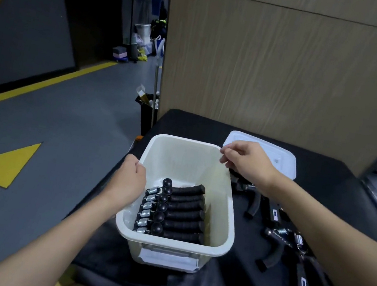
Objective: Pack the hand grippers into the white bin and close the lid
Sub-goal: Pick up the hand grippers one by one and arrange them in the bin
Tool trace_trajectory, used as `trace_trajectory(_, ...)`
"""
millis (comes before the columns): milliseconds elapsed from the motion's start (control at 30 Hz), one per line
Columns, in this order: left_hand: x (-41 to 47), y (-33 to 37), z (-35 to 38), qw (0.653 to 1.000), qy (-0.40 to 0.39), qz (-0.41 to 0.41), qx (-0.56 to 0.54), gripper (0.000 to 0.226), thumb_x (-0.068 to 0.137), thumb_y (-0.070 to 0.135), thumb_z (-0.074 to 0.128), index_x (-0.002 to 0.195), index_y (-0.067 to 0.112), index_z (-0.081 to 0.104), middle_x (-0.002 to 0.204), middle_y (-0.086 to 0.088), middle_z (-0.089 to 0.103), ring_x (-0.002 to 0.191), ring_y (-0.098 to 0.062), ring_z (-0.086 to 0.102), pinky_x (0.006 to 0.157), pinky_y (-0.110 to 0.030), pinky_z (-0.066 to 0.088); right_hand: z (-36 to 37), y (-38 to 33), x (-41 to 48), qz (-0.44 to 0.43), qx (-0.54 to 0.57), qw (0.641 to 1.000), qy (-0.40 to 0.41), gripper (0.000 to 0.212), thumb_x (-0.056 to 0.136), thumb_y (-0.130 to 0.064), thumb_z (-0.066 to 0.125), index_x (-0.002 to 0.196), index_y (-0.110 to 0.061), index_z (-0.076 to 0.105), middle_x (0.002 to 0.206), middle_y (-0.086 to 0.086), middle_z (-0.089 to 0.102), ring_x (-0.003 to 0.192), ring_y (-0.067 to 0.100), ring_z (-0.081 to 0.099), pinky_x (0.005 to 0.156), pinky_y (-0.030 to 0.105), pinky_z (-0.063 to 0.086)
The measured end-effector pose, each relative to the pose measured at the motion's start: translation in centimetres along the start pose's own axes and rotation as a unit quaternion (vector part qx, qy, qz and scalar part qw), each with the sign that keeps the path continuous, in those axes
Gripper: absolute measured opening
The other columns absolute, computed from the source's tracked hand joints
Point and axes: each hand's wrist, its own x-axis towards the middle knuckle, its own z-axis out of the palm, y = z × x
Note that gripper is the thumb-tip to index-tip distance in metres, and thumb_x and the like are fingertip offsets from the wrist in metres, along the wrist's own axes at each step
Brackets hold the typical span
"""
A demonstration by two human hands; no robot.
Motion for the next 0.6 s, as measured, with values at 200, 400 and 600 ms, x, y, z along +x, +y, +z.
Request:
trace_trajectory(200, -0.5, 0.4, 0.2, 1.0, 0.004, 0.002, 0.009, 0.024, 0.101, 0.019, 0.029, 0.095, 0.002, 0.045, 0.077, -0.007, 0.044, 0.064, -0.02, 0.038, 0.059, -0.035, 0.033, -3.0, 7.1, -1.5, 0.139, -0.106, 0.98, 0.098, 0.023, 0.091, -0.008, 0.054, 0.07, -0.012, 0.064, 0.076, 0.009, 0.065, 0.063, 0.018, 0.053, 0.057, 0.023, 0.043)
trace_trajectory(400, -1.2, 0.8, 0.5, 1.0, 0.013, -0.009, 0.019, 0.025, 0.101, 0.018, 0.027, 0.1, -0.001, 0.044, 0.077, -0.006, 0.044, 0.065, -0.021, 0.038, 0.058, -0.035, 0.031, -1.3, 12.4, -2.7, 0.206, -0.272, 0.938, 0.061, 0.018, 0.085, -0.024, 0.063, 0.091, -0.007, 0.065, 0.1, 0.018, 0.069, 0.101, 0.033, 0.064, 0.079, 0.032, 0.047)
trace_trajectory(600, -1.3, 0.9, 0.5, 0.999, 0.011, -0.001, 0.045, 0.025, 0.101, 0.018, 0.026, 0.099, -0.003, 0.041, 0.073, -0.008, 0.041, 0.061, -0.021, 0.034, 0.055, -0.034, 0.028, 0.6, 12.8, -2.3, 0.243, -0.272, 0.926, 0.092, 0.039, 0.088, -0.032, 0.068, 0.108, -0.003, 0.053, 0.116, 0.022, 0.063, 0.11, 0.039, 0.06, 0.086, 0.036, 0.046)
